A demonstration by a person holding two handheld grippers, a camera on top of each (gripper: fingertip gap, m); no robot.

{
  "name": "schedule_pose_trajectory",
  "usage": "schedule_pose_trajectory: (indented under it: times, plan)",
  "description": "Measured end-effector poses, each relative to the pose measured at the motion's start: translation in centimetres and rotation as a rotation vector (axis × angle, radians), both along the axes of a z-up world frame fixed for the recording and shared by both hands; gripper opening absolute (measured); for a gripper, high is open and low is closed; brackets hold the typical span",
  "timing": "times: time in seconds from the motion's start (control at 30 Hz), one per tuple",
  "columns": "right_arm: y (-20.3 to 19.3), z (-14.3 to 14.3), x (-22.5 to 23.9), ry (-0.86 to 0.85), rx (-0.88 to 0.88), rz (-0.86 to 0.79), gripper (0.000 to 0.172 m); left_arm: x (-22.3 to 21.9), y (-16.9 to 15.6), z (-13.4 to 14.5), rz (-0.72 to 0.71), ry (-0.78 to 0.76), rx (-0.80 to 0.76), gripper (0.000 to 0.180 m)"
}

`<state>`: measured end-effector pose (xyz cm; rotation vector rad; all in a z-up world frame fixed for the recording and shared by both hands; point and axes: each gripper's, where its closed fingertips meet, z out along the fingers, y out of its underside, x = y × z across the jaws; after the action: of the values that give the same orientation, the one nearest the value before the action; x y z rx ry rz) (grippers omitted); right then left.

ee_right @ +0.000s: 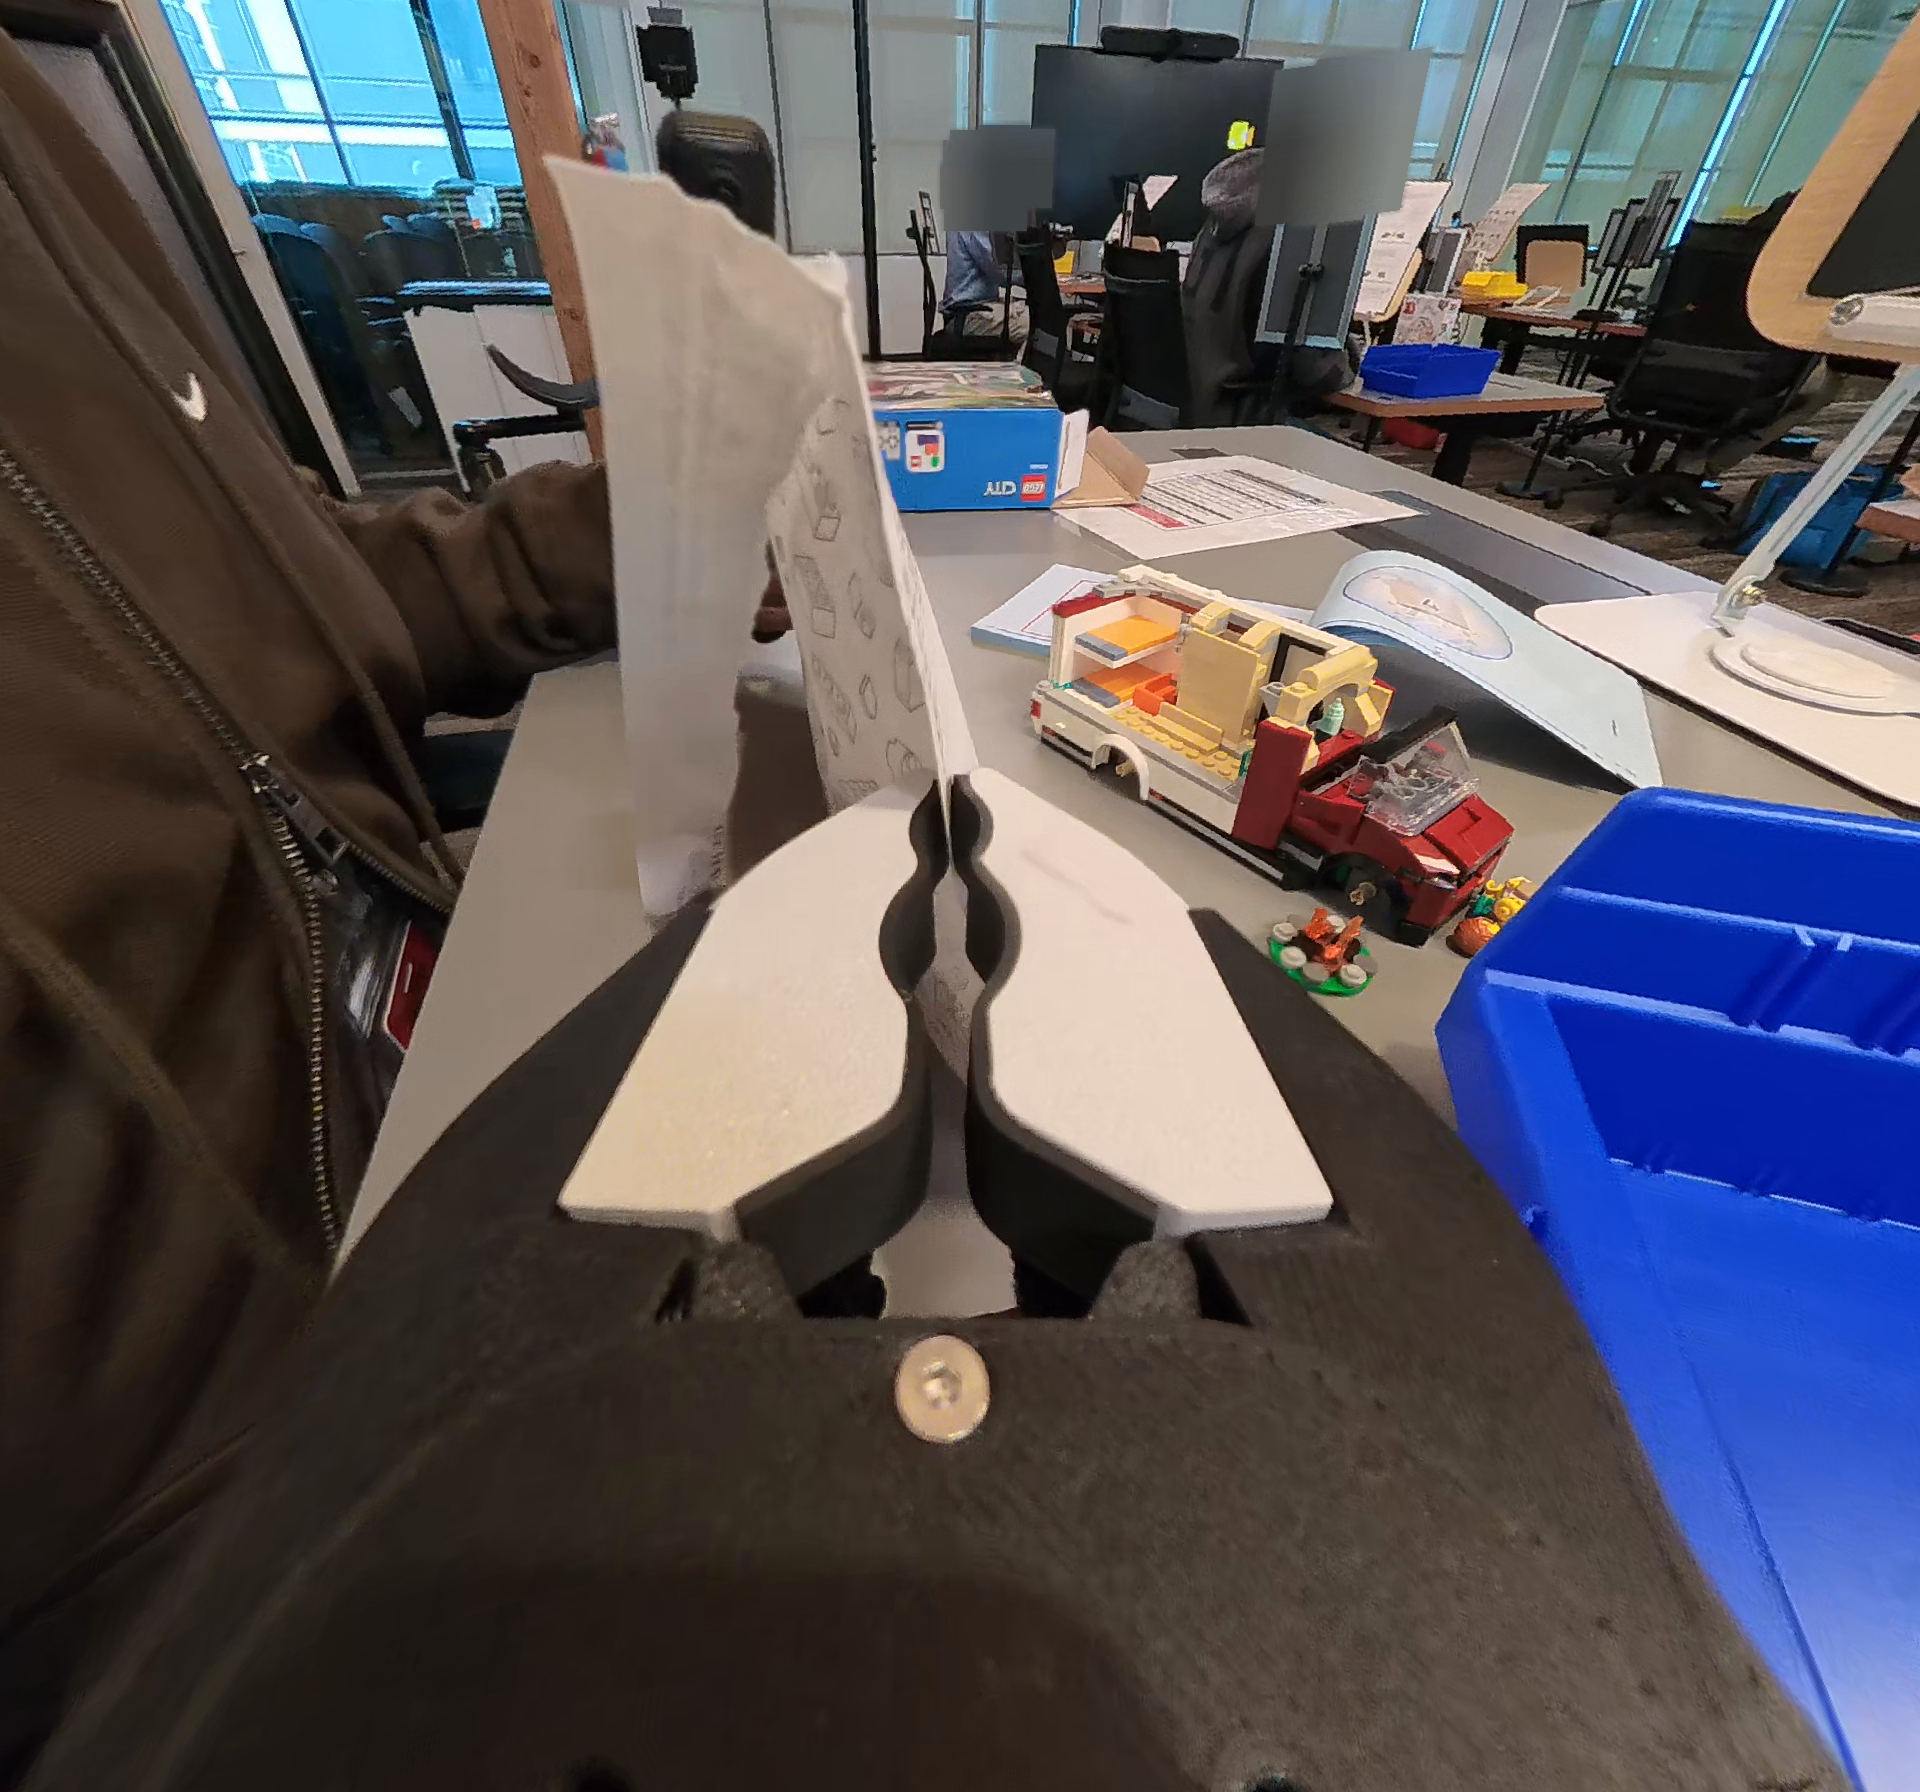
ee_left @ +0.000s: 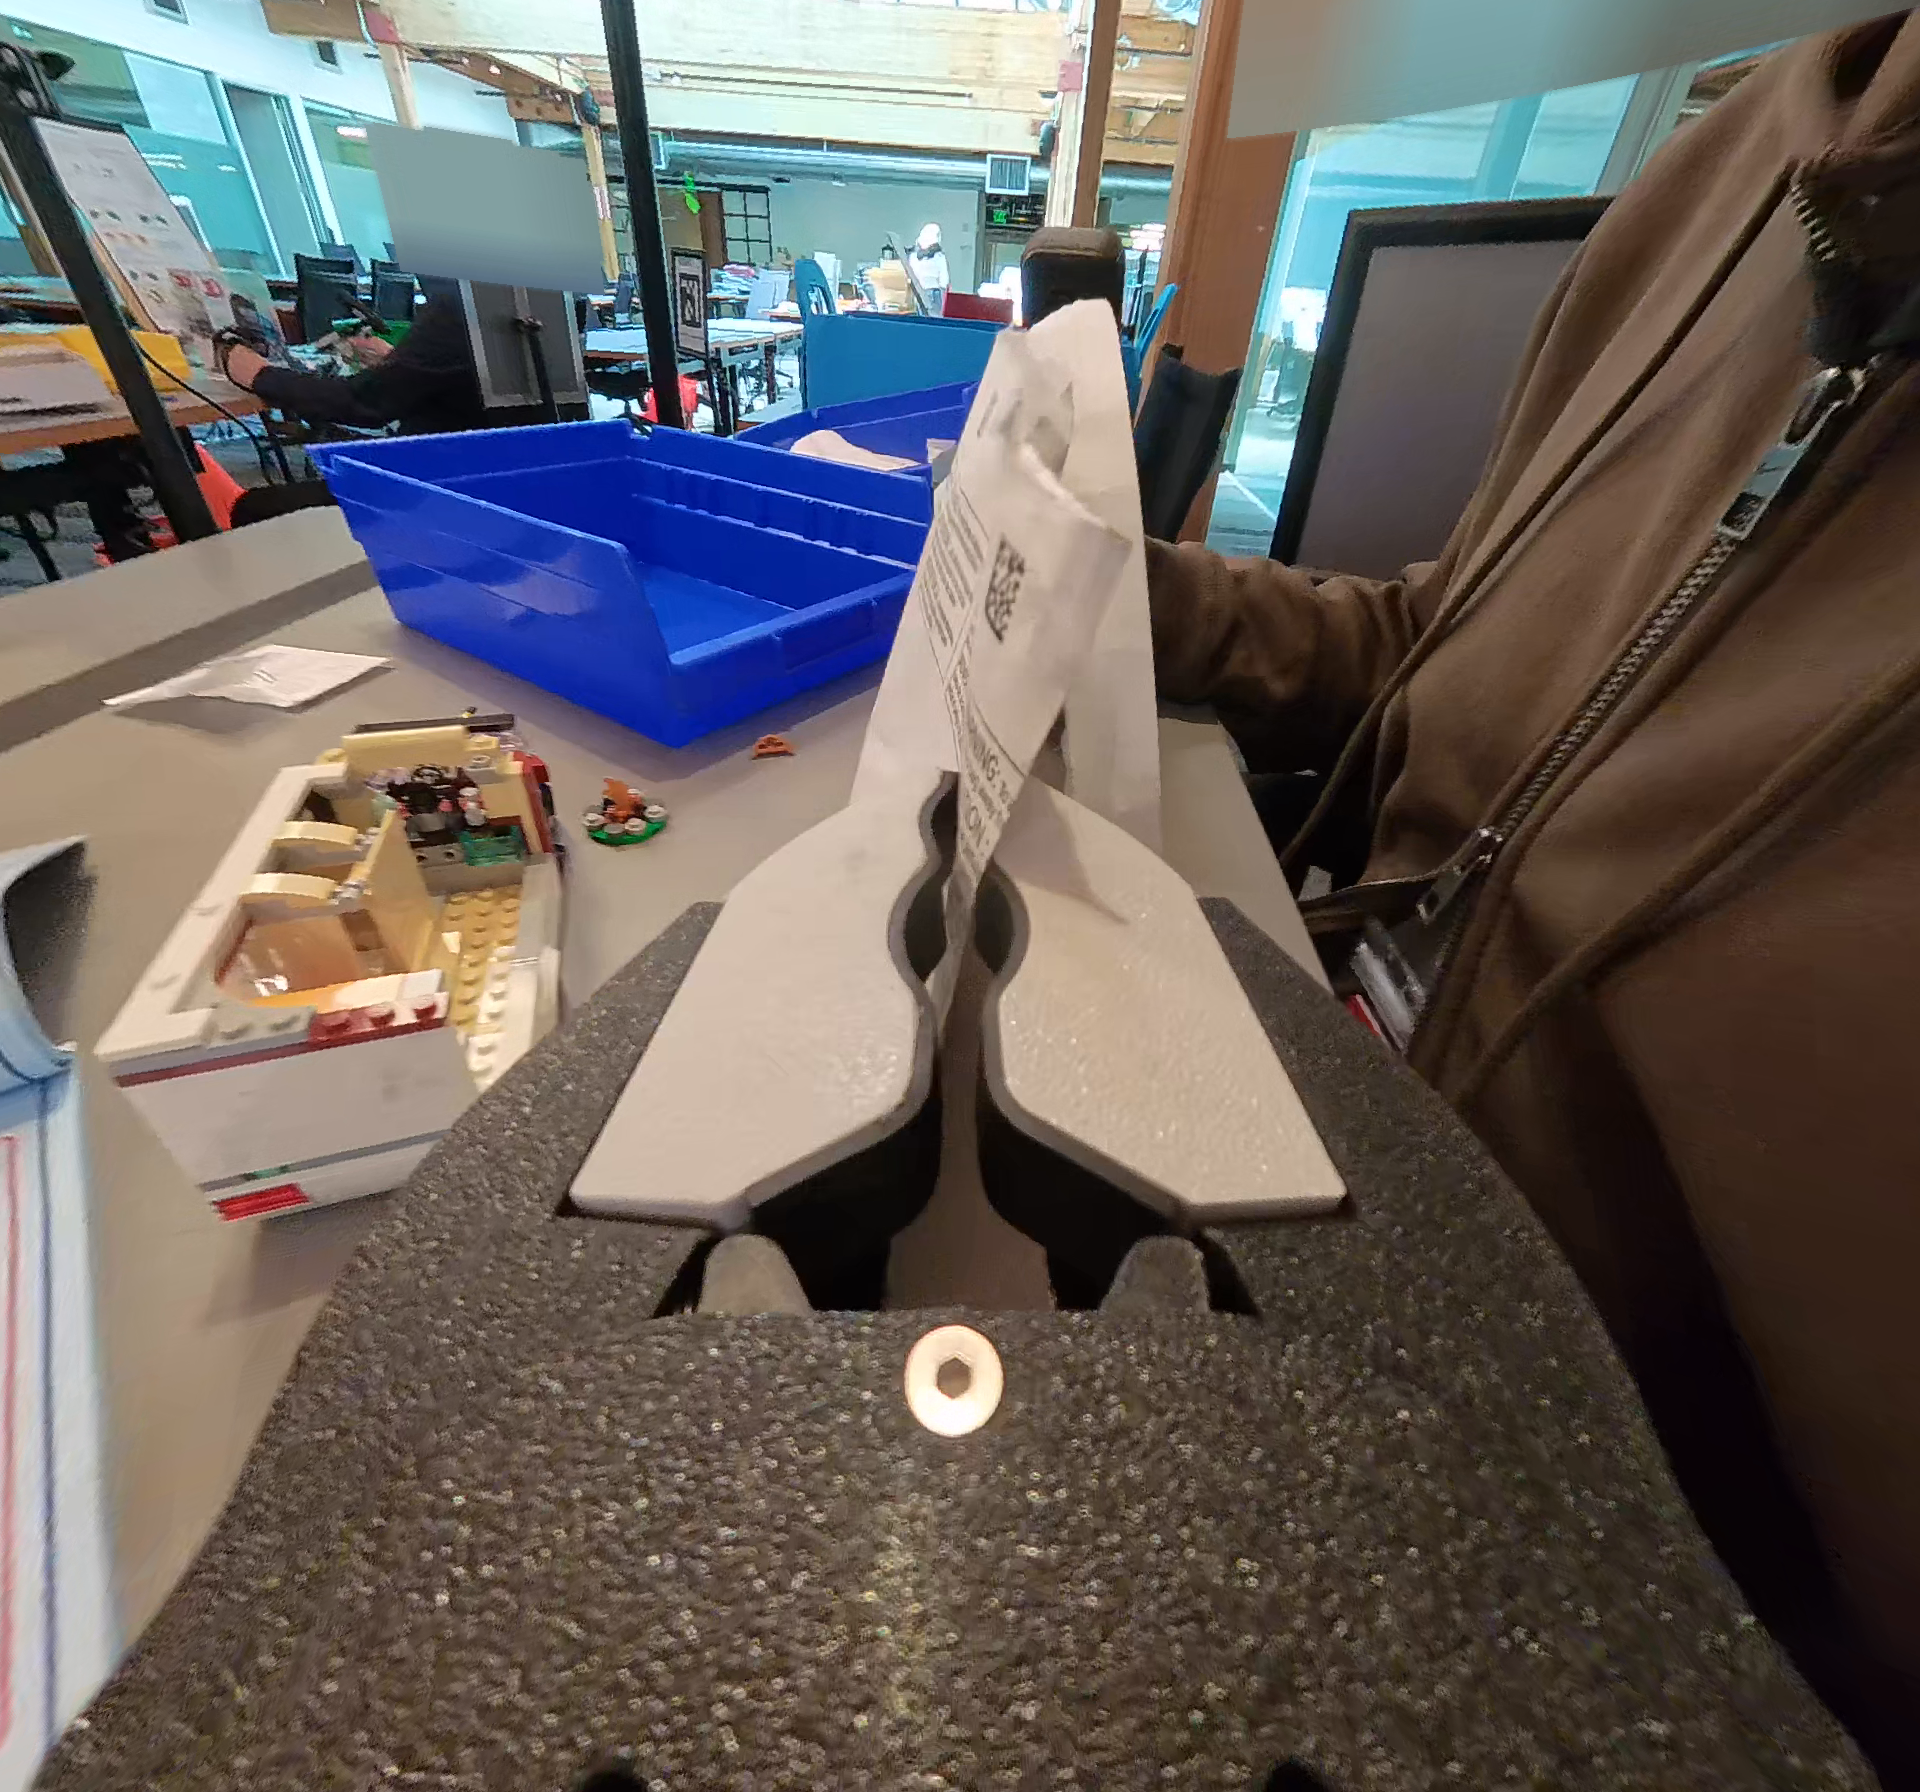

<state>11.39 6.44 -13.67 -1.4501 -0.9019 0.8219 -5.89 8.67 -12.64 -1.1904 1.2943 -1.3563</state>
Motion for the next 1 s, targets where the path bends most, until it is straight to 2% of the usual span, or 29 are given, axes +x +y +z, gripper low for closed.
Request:
schedule_pose_trajectory:
  times: [0.1, 0.37, 0.47, 0.5, 0.57, 0.63, 0.87, 1.0]
  plan:
    - [-0.9, -0.4, 0.2, -0.041, 0.000, -0.001, 0.001, 0.0, -1.0, -0.1, 0.001, 0.007, -0.014, 0.000]
    - [-2.4, -0.1, 0.4, -0.166, 0.100, -0.027, 0.044, -0.2, -2.4, 0.0, 0.002, -0.003, 0.002, 0.000]
    - [-1.9, 0.4, -0.4, -0.175, 0.111, -0.016, 0.047, -0.2, -2.9, 0.0, -0.018, -0.006, 0.009, 0.000]
    - [-1.9, 0.6, -0.9, -0.169, 0.118, 0.004, 0.047, -0.2, -3.0, -0.1, -0.027, -0.007, 0.007, 0.000]
    - [-2.3, 1.4, -1.8, -0.132, 0.125, 0.059, 0.033, -0.2, -3.2, -0.1, -0.032, -0.003, 0.001, 0.000]
    - [-2.6, 1.8, -2.3, -0.111, 0.098, 0.105, 0.001, -0.3, -3.2, -0.2, -0.025, 0.003, -0.013, 0.000]
    - [-4.5, 1.0, -2.6, -0.103, -0.054, 0.186, 0.000, -0.8, -4.2, -0.7, -0.014, 0.052, -0.136, 0.000]
    - [-5.6, -0.2, -2.4, -0.147, -0.146, 0.201, 0.000, -0.9, -4.8, -2.0, -0.006, 0.145, -0.233, 0.000]
